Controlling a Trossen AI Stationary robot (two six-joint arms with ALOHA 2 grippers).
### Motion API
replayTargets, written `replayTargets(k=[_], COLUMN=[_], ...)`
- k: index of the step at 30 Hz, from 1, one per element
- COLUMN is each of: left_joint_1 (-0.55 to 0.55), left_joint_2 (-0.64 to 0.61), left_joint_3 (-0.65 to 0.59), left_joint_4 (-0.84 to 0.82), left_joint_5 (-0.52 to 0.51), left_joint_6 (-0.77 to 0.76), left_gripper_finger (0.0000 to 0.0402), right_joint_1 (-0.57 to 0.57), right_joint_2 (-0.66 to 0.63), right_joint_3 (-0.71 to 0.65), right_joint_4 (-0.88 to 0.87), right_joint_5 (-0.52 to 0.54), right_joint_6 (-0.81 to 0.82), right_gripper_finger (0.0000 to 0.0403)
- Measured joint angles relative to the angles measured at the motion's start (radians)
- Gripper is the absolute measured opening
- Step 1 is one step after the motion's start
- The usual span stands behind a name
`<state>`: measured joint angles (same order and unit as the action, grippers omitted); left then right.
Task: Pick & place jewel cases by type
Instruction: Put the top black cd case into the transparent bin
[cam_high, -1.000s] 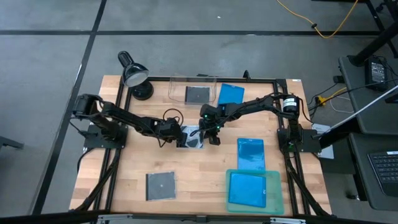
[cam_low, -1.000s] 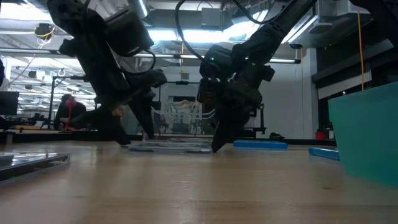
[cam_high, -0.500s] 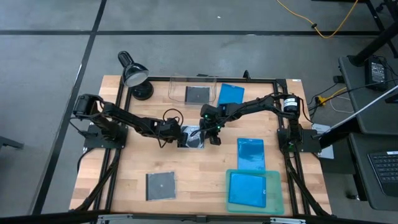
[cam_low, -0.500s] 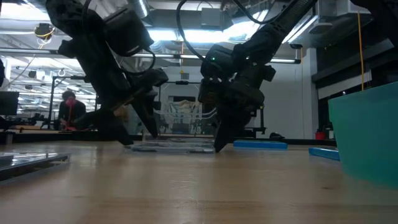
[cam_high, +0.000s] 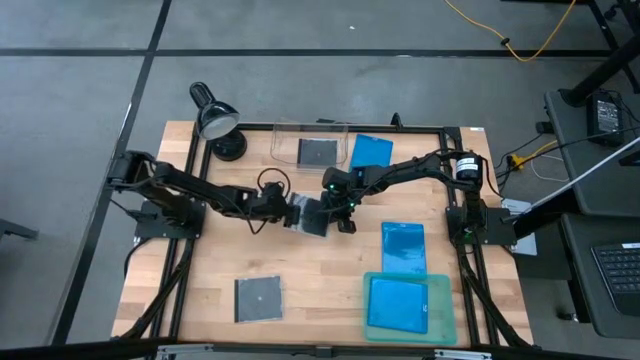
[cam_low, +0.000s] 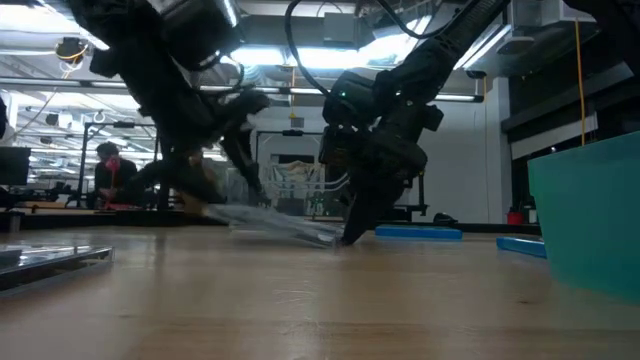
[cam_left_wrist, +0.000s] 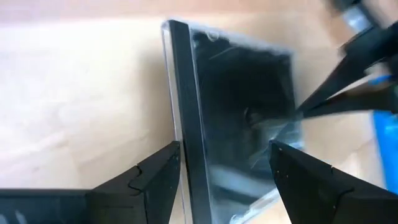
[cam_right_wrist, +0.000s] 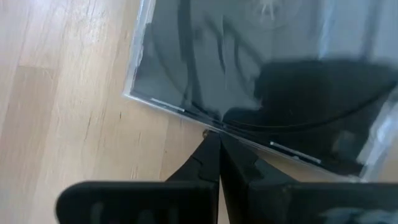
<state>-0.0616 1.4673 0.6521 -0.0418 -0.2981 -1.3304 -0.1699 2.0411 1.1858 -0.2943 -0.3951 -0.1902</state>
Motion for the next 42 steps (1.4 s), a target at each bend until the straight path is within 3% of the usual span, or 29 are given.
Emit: replayTargets(k=[14,16,19,26,42], left_joint_1=[-0.002,-0.003,-0.004,0.015,0.029], left_joint_2=[-0.096,-0.101,-0.083,0.007,0.028], left_joint_3=[0.022,0.049,0.060,0.069,0.058], left_joint_4=[0.072,0.131,0.113,0.181,0.265], left_joint_5=[-0.027,0.027,0.093,0.140,0.117], left_joint_6=[0.037,0.058,0.092,0.072,0.099], left_gripper_finger=[0.0230,0.0230,0.0230,0.0230,0.0230], right_joint_1=[0.000,0.000,0.002,0.001,0.001], right_joint_2=[0.000,0.000,0.003,0.004,0.004], right_joint_3=[0.000,0.000,0.002,0.002,0.002], right_joint_4=[-0.002,0.009,0.032,0.043,0.044], right_joint_5=[-0.001,0.001,0.009,0.009,0.003], right_joint_6=[-0.005,-0.007,-0.022,-0.024,-0.004], right_gripper_finger=[0.0007,0.0007,0.0007,0.0007,0.0007])
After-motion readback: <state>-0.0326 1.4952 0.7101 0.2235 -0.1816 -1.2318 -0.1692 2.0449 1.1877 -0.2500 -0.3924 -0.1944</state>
